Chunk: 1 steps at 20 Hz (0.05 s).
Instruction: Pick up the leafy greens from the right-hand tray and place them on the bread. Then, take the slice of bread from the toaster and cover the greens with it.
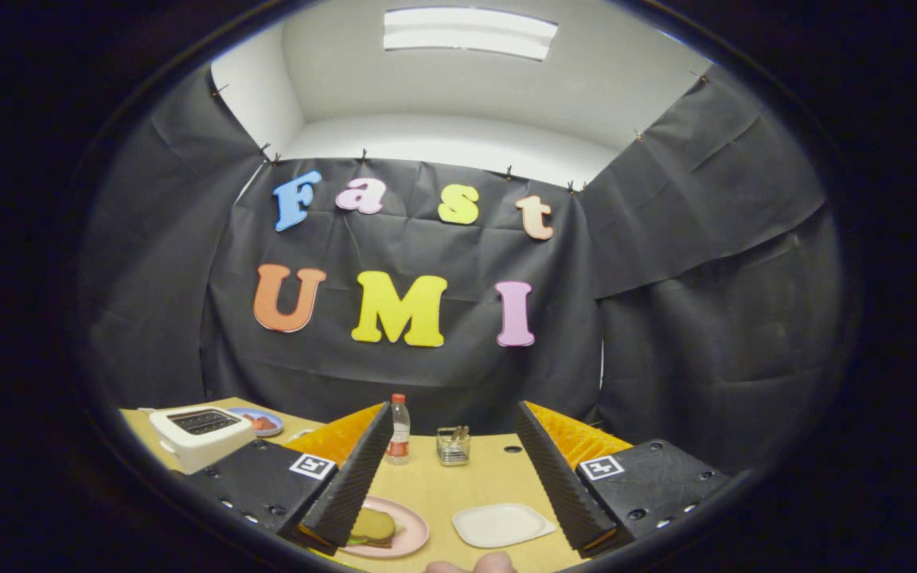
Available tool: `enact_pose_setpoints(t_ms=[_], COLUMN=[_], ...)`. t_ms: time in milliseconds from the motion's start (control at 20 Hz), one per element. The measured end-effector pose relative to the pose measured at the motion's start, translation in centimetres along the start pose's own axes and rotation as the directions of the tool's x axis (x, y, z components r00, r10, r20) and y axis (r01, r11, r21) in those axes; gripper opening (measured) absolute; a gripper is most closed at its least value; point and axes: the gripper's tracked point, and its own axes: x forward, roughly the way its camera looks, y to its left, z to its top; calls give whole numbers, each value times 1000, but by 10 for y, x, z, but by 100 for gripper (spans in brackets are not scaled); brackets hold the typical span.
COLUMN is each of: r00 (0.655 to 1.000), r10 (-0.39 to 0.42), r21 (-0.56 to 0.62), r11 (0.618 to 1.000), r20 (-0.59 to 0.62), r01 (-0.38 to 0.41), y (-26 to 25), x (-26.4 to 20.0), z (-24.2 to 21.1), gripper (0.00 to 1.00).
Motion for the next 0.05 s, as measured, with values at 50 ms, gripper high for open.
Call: enact_pose_setpoints(t_ms=[50], r00=[1000], r10=[-2], r21=[3], r11=[1000], r20=[-3], r01=[2], y=[0], x=[0], z=[-1], gripper=[95])
